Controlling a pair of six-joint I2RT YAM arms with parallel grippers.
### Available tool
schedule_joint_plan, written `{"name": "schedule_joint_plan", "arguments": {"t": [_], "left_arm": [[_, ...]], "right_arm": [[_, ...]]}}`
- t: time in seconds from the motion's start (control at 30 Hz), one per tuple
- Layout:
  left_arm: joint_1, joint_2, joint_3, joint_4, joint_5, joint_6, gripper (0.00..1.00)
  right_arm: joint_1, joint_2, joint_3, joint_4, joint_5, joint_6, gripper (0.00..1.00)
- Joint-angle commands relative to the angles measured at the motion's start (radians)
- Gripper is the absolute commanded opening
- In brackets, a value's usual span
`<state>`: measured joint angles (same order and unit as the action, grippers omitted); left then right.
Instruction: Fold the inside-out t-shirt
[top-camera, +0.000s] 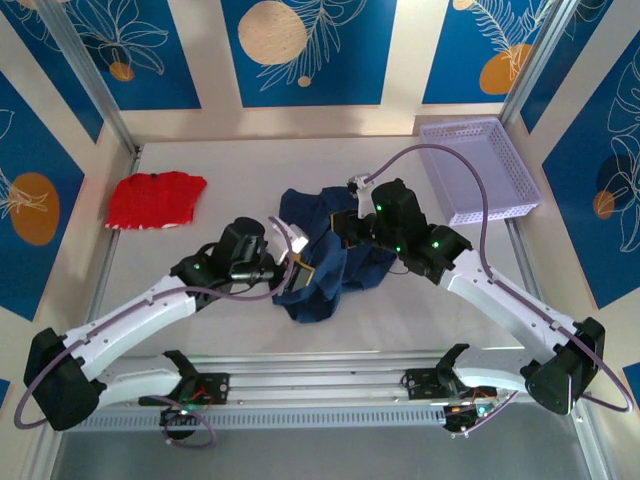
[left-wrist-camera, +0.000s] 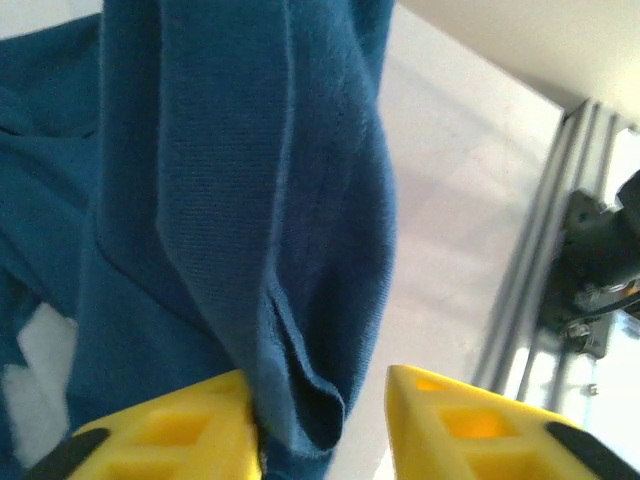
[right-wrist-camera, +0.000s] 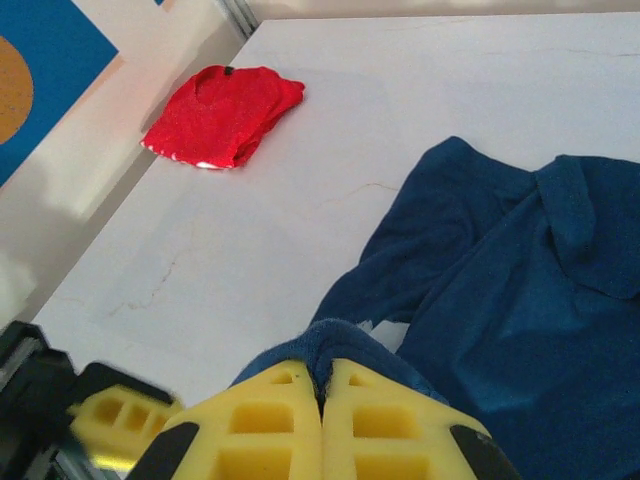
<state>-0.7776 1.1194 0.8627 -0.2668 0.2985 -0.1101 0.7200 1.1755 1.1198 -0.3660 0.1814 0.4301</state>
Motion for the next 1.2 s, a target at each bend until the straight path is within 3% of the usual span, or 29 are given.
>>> {"name": "schedule_joint_plan", "arguments": {"t": [0.0, 0.13, 0.23, 0.47, 0.53, 0.57, 0.7, 0.8, 1.03, 1.17], "left_arm": [[-0.005, 0.013, 0.046, 0.017, -0.120, -0.001, 0.45], [0.003, 0.046, 0.060, 0.027, -0.159, 0.000, 0.46], [0.009, 0.073, 0.073, 0.025, -0.154, 0.001, 0.37], [0.036, 0.073, 0.057, 0.047, -0.070, -0.019, 0.06], [0.045, 0.060, 0.049, 0.048, -0.062, -0.027, 0.02], [0.048, 0.048, 0.042, 0.049, -0.062, -0.034, 0.04], [0.070, -0.013, -0.005, 0.072, -0.070, -0.077, 0.27], [0.082, -0.031, -0.017, 0.078, -0.072, -0.092, 0.37], [0.084, 0.036, 0.022, 0.083, 0.020, -0.076, 0.49], [0.088, 0.066, 0.037, 0.086, -0.023, -0.076, 0.48]], "right_arm": [[0.005, -0.021, 0.001, 0.032, -0.032, 0.001, 0.00], [0.006, -0.020, 0.000, 0.035, -0.040, 0.000, 0.00], [0.006, -0.025, 0.000, 0.035, -0.043, -0.003, 0.00], [0.006, -0.040, -0.005, 0.033, -0.033, -0.017, 0.00], [0.006, -0.045, -0.005, 0.029, -0.025, -0.025, 0.00], [0.006, -0.049, -0.005, 0.029, -0.022, -0.032, 0.00], [0.002, -0.063, -0.010, 0.030, -0.028, -0.058, 0.00], [0.002, -0.069, -0.019, 0.045, -0.052, -0.059, 0.00], [0.002, -0.062, -0.026, 0.062, -0.086, -0.050, 0.00], [0.003, -0.065, -0.028, 0.067, -0.094, -0.048, 0.00]]}}
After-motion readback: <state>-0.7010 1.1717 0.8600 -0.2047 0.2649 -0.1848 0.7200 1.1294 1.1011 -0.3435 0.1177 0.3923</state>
